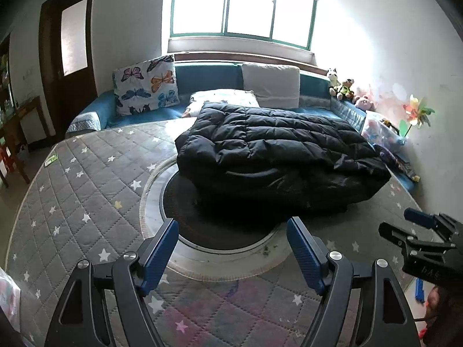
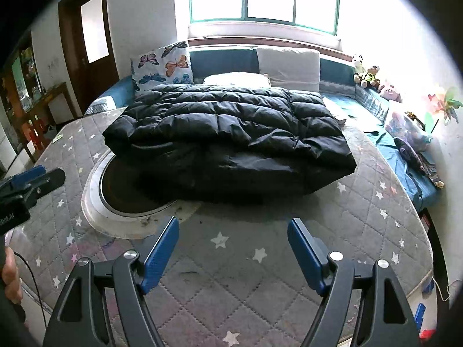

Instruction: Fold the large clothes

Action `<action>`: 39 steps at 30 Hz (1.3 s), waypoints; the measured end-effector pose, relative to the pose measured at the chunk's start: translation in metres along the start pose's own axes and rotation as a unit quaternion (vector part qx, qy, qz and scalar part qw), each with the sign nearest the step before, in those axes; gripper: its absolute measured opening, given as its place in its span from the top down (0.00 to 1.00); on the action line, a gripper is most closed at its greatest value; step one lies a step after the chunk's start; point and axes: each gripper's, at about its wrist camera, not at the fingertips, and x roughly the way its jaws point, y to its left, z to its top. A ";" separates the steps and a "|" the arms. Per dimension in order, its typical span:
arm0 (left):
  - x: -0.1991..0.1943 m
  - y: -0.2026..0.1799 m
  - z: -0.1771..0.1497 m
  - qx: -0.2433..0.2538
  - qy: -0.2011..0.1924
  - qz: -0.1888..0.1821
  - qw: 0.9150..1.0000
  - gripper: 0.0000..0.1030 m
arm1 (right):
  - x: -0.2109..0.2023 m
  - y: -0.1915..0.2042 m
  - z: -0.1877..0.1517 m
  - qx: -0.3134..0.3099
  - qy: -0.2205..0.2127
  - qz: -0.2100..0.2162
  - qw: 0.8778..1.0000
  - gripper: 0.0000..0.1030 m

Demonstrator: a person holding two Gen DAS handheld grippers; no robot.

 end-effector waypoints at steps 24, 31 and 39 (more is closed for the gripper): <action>0.011 -0.011 -0.009 0.026 0.007 0.004 1.000 0.20 | -0.006 0.004 0.004 0.005 -0.011 0.009 1.000 0.18; 0.012 -0.011 -0.010 0.028 0.006 0.004 1.000 0.20 | -0.010 0.007 0.005 0.002 -0.017 0.014 1.000 0.18; 0.013 -0.013 -0.013 0.034 0.007 0.003 0.999 0.20 | -0.011 0.011 0.005 -0.002 -0.019 0.017 1.000 0.18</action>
